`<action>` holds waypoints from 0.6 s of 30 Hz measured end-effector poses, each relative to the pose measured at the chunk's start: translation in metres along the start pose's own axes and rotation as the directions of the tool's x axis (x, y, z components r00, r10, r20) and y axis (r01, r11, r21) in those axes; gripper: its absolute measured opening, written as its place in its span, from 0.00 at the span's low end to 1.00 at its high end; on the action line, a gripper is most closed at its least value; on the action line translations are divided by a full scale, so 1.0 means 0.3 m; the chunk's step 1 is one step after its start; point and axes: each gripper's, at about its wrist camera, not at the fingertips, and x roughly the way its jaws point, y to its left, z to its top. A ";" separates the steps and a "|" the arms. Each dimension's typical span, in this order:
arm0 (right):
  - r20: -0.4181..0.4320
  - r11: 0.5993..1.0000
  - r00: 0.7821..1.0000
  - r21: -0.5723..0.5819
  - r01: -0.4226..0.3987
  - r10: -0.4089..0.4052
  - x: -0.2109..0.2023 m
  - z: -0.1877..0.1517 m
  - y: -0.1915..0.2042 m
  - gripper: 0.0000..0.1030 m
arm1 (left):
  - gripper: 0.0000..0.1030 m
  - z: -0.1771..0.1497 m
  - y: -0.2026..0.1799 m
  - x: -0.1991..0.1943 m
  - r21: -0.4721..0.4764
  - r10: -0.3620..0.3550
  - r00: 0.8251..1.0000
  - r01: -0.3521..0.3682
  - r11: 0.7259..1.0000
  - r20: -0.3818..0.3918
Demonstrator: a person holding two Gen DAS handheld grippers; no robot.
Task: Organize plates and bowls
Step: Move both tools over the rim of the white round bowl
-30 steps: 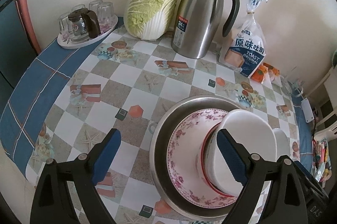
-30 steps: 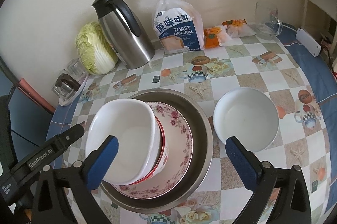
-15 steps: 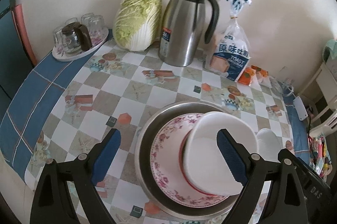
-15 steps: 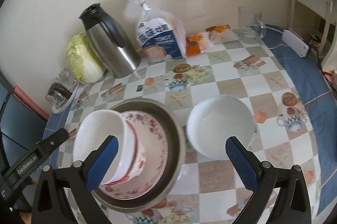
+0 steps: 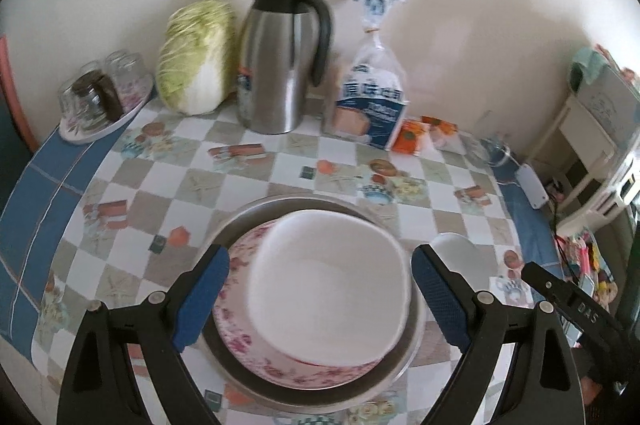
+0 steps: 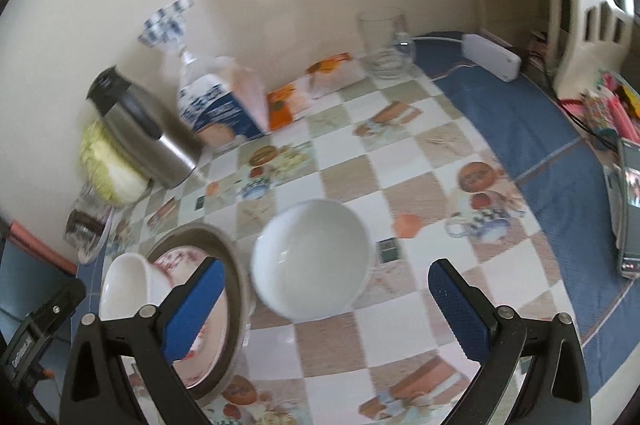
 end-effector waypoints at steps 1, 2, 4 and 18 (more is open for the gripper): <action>0.002 1.000 1.000 0.011 0.005 -0.005 -0.001 0.004 -0.019 1.00 | 0.90 0.000 -0.016 -0.001 0.012 -0.006 1.000 0.006 1.000 0.001; 0.004 1.000 1.000 0.024 0.010 -0.010 -0.004 0.008 -0.041 1.00 | 0.90 0.002 -0.032 -0.001 0.023 -0.011 1.000 0.011 1.000 0.000; 0.006 0.999 1.000 0.043 0.017 -0.017 -0.007 0.011 -0.071 1.00 | 0.90 0.004 -0.071 0.003 0.054 -0.027 1.000 0.027 0.998 -0.005; 0.002 0.992 0.999 0.120 0.046 -0.047 0.004 0.029 -0.185 1.00 | 0.90 0.048 -0.346 0.075 0.202 -0.077 0.994 0.091 0.975 -0.079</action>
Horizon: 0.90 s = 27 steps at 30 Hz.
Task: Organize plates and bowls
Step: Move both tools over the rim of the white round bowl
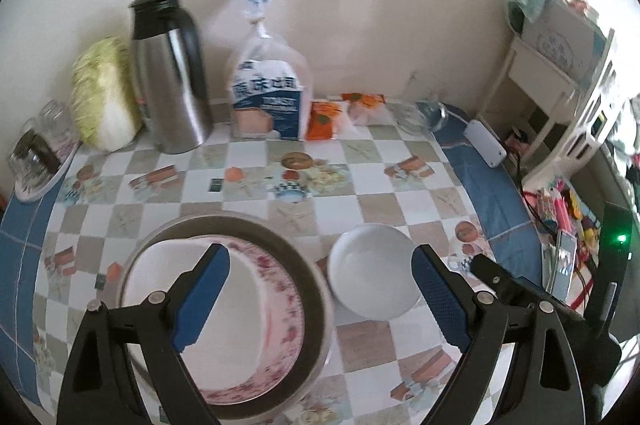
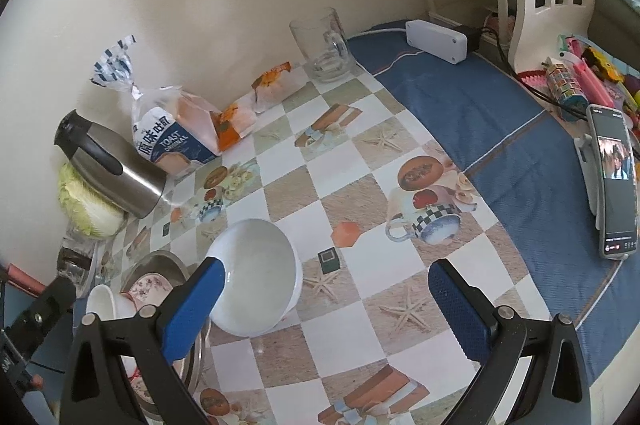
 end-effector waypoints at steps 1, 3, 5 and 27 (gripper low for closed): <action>-0.002 1.000 1.000 0.000 0.005 -0.005 0.004 0.001 -0.004 1.00 | 0.90 0.005 -0.015 0.011 0.012 0.003 1.000 -0.003 1.000 -0.007; -0.008 1.000 1.000 0.003 0.008 -0.008 0.015 0.000 -0.010 1.00 | 0.90 0.017 -0.046 0.039 0.033 0.006 1.000 -0.005 0.999 -0.019; -0.018 1.000 1.000 0.005 0.014 -0.014 0.031 -0.002 -0.016 1.00 | 0.89 0.020 -0.069 0.065 0.047 0.000 1.000 0.002 0.999 -0.030; -0.127 0.988 0.987 -0.133 0.079 -0.096 0.277 -0.060 0.045 0.94 | 0.42 0.011 -0.141 0.366 0.055 -0.008 0.983 0.018 0.998 -0.182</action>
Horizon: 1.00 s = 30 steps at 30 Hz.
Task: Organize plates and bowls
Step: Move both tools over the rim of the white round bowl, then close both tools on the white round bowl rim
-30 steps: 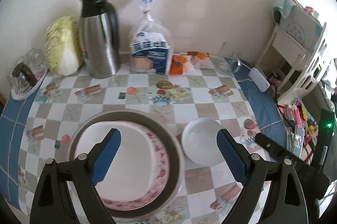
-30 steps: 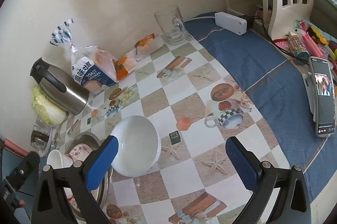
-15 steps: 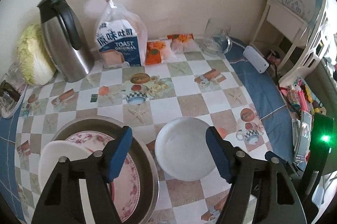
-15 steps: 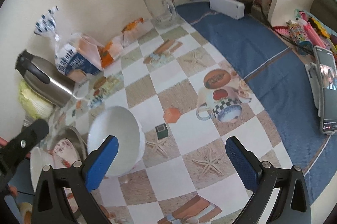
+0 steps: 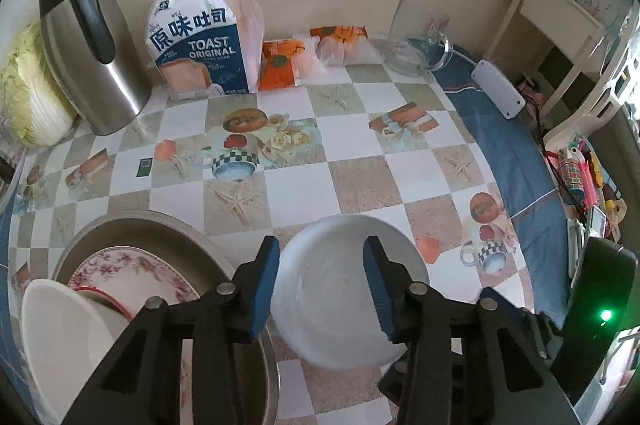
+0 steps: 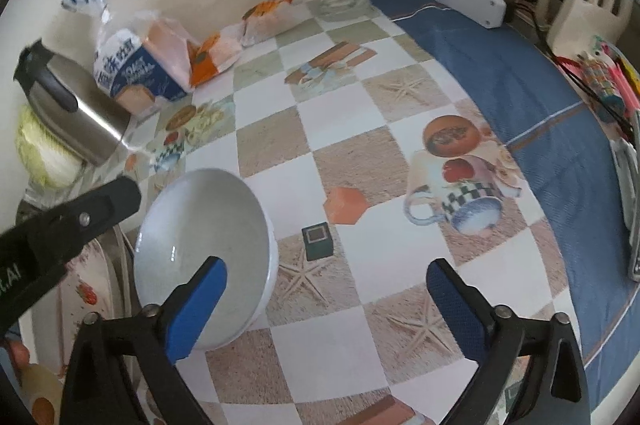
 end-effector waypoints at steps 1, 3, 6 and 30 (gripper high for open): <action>-0.003 1.000 1.000 -0.007 0.001 -0.001 0.010 -0.002 0.008 0.88 | 0.42 0.000 -0.002 0.005 0.001 -0.002 1.000 0.002 1.000 -0.002; -0.009 1.000 1.000 -0.012 0.008 -0.008 0.025 -0.002 0.017 0.81 | 0.42 0.000 -0.005 0.017 0.005 -0.003 1.000 0.003 1.000 -0.006; -0.013 1.000 1.000 -0.020 0.006 -0.006 0.039 -0.004 0.025 0.73 | 0.42 -0.002 -0.002 0.036 -0.001 -0.008 1.000 0.008 1.000 -0.016; -0.022 0.998 0.998 0.034 -0.054 0.055 0.043 -0.009 -0.011 0.13 | 0.38 -0.025 -0.015 0.094 -0.001 -0.023 0.997 0.023 1.000 -0.068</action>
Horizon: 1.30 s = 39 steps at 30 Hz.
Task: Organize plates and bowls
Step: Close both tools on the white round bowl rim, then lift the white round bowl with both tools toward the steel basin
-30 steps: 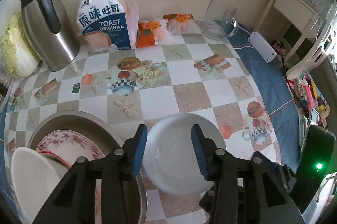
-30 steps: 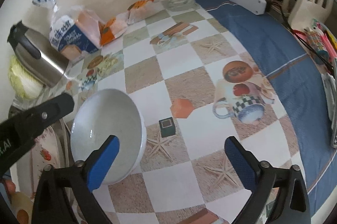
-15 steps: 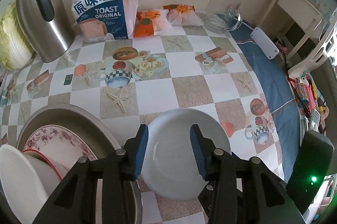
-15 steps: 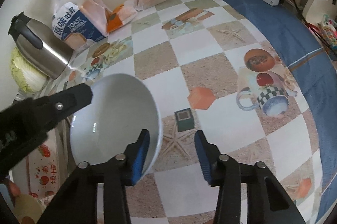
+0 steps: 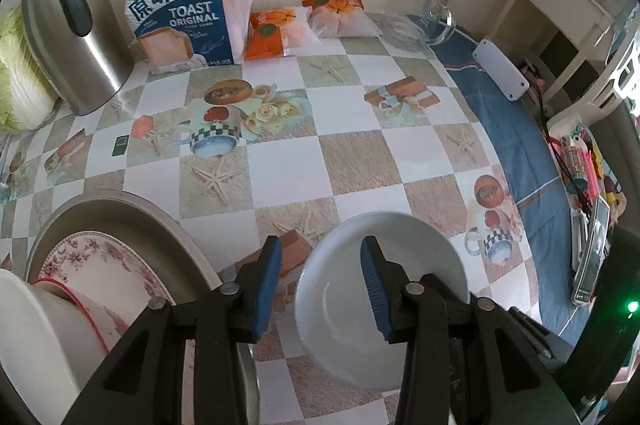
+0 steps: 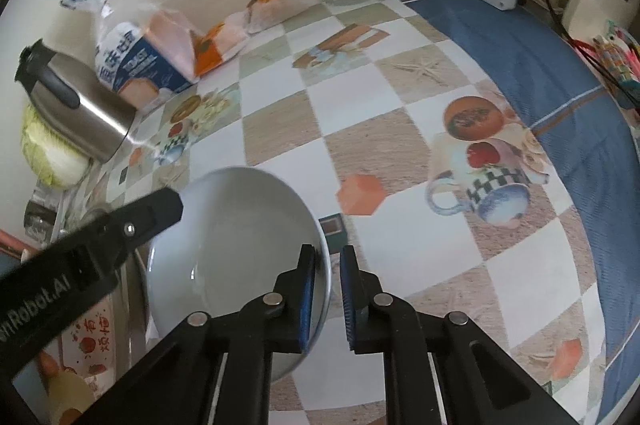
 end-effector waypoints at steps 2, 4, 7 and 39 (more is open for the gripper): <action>0.002 1.000 1.000 0.013 0.004 -0.004 -0.004 0.001 -0.015 0.13 | 0.35 -0.005 -0.007 0.010 0.008 0.002 1.000 -0.002 1.000 -0.009; 0.004 1.000 1.000 0.027 0.005 -0.005 -0.007 0.003 -0.028 0.13 | 0.33 -0.011 -0.013 0.020 0.013 0.002 1.000 -0.002 1.000 -0.017; 0.005 0.999 1.000 0.041 0.000 0.000 -0.009 0.003 -0.041 0.13 | 0.25 -0.022 -0.022 0.040 0.019 0.001 0.999 0.000 1.000 -0.035; -0.026 0.998 0.999 0.059 -0.029 0.031 0.008 -0.004 -0.048 0.13 | 0.14 -0.047 -0.021 0.109 0.032 -0.005 0.997 0.007 0.999 -0.079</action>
